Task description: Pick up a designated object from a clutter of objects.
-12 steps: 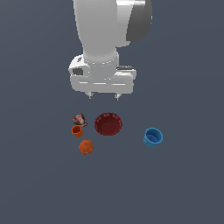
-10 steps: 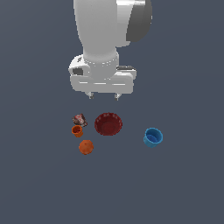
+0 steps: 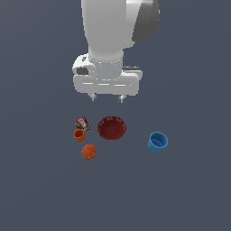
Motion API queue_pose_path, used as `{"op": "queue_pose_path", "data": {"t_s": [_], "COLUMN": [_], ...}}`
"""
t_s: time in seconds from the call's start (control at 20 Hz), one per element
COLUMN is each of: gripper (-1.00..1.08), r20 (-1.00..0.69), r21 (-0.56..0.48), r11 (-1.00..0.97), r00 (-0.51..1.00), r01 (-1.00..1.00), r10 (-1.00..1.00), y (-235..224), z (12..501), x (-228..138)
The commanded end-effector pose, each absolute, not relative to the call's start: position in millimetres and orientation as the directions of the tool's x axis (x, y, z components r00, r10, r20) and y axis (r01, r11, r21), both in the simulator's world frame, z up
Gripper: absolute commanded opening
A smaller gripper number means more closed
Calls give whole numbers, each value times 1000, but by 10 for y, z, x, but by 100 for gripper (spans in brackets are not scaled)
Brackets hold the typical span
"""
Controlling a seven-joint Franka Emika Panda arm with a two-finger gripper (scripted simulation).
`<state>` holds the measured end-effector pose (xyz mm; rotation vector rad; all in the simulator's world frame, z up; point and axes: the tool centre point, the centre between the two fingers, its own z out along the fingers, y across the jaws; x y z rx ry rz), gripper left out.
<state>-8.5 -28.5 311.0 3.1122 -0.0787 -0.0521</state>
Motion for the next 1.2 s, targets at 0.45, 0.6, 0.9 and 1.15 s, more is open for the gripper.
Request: {"op": "queue_pose_path", "data": {"t_s": [0.45,0.6,0.9,1.15], "gripper": [100,100,100,100], "r20": [-32,-32,-30,-26], "r21": [29,25,13,1], "r11": [-999,-1000,-999,-995], "r00": [999,999,999,995], "r01": [-32,-14,38,101], "r10": [-33,-15,38,101], "y": [-329,-379,-536,-728], "z": [3046,2969,2733,2450], "x": [-82,-77,-73,-92]}}
